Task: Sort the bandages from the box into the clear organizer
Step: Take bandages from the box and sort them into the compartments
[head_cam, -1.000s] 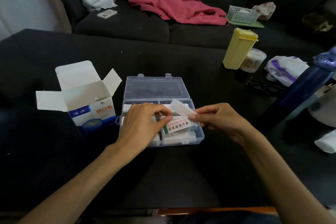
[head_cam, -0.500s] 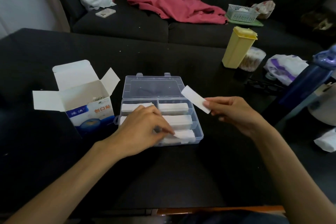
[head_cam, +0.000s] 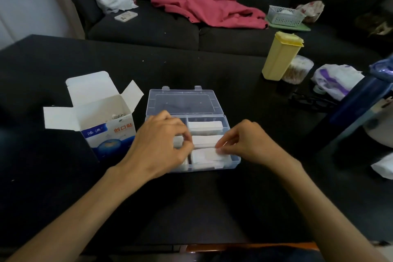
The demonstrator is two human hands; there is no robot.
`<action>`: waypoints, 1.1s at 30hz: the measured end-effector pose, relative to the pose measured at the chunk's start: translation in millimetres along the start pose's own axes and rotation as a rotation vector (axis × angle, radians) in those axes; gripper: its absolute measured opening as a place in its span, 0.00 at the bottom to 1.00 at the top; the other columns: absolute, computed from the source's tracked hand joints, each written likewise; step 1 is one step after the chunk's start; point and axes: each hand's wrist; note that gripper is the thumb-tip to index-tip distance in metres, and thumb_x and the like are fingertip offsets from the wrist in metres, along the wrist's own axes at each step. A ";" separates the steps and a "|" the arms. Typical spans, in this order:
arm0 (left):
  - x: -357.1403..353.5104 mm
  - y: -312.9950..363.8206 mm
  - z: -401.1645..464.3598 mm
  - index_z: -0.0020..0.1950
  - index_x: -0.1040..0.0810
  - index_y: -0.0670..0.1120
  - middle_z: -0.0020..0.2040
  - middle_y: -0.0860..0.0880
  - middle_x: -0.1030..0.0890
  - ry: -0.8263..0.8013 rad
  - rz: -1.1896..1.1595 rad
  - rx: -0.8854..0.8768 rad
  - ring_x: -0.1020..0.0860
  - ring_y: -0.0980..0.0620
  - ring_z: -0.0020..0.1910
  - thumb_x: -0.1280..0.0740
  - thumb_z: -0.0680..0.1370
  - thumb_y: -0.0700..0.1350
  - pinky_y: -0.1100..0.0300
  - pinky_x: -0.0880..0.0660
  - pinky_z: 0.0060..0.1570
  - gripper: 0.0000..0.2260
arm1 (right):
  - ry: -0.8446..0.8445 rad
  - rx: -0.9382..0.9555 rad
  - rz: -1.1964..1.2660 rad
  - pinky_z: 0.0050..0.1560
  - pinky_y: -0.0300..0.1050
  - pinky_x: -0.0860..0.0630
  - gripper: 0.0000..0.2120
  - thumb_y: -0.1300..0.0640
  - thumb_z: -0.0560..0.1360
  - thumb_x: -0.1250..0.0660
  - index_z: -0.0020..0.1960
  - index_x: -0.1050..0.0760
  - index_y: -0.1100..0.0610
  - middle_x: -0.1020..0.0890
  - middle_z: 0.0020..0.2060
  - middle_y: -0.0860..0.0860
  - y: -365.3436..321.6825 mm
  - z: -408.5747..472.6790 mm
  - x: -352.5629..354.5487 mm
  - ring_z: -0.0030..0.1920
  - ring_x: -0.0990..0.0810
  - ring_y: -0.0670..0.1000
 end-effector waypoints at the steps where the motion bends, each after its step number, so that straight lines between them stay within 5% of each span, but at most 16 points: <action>1: -2.2 0.5 0.3 0.49 0.19 0.56 0.52 0.60 0.25 -0.066 0.025 0.000 0.33 0.60 0.54 0.35 0.74 0.56 0.62 0.35 0.55 0.08 | 0.046 0.004 -0.073 0.43 0.34 0.26 0.02 0.56 0.71 0.28 0.43 0.18 0.50 0.19 0.38 0.45 -2.5 1.3 -4.0 0.39 0.22 0.41; 5: -8.4 4.7 1.3 0.61 0.24 0.60 0.50 0.59 0.35 -0.247 0.135 -0.067 0.38 0.60 0.51 0.38 0.72 0.68 0.63 0.37 0.49 0.21 | 0.124 0.036 -0.355 0.43 0.37 0.26 0.04 0.52 0.71 0.29 0.46 0.18 0.47 0.20 0.43 0.45 -5.2 1.9 -7.4 0.40 0.25 0.43; 10: -13.4 7.5 -1.1 0.66 0.28 0.58 0.50 0.56 0.38 -0.259 0.306 -0.183 0.40 0.57 0.51 0.42 0.70 0.72 0.61 0.41 0.49 0.30 | 0.039 0.082 -0.435 0.43 0.37 0.30 0.07 0.49 0.72 0.30 0.49 0.18 0.46 0.25 0.46 0.44 -2.1 1.3 -10.5 0.43 0.30 0.42; 15: -17.8 13.2 -3.5 0.65 0.25 0.52 0.55 0.53 0.32 -0.249 0.361 -0.222 0.37 0.54 0.55 0.44 0.72 0.70 0.58 0.40 0.52 0.30 | 0.039 -0.020 -0.315 0.35 0.34 0.34 0.07 0.49 0.71 0.29 0.48 0.19 0.47 0.32 0.36 0.40 6.1 1.5 -0.9 0.35 0.30 0.43; 23: -12.5 20.1 -3.7 0.65 0.25 0.52 0.62 0.52 0.31 -0.254 0.405 -0.173 0.37 0.52 0.61 0.44 0.75 0.68 0.56 0.39 0.60 0.27 | -0.004 -0.250 -0.383 0.45 0.42 0.22 0.16 0.44 0.69 0.28 0.51 0.22 0.53 0.20 0.43 0.48 8.0 11.5 -10.4 0.42 0.21 0.46; 29: -18.2 20.6 -3.7 0.64 0.26 0.51 0.63 0.50 0.32 -0.283 0.419 -0.166 0.36 0.51 0.62 0.45 0.77 0.65 0.55 0.39 0.62 0.25 | 0.064 -0.261 -0.490 0.44 0.43 0.24 0.17 0.44 0.69 0.28 0.49 0.26 0.54 0.21 0.42 0.49 -2.2 10.9 -13.2 0.42 0.22 0.48; 33: -19.3 16.6 -2.3 0.64 0.25 0.52 0.64 0.51 0.31 -0.284 0.392 -0.157 0.36 0.52 0.64 0.44 0.76 0.65 0.55 0.39 0.63 0.24 | 0.148 -0.117 -0.469 0.43 0.40 0.26 0.09 0.47 0.71 0.29 0.49 0.21 0.49 0.23 0.42 0.45 -6.2 7.2 -7.9 0.41 0.24 0.45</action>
Point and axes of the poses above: each hand's wrist, its own z-axis towards the middle knuckle, its own x-axis out of the back of the hand, y = z × x
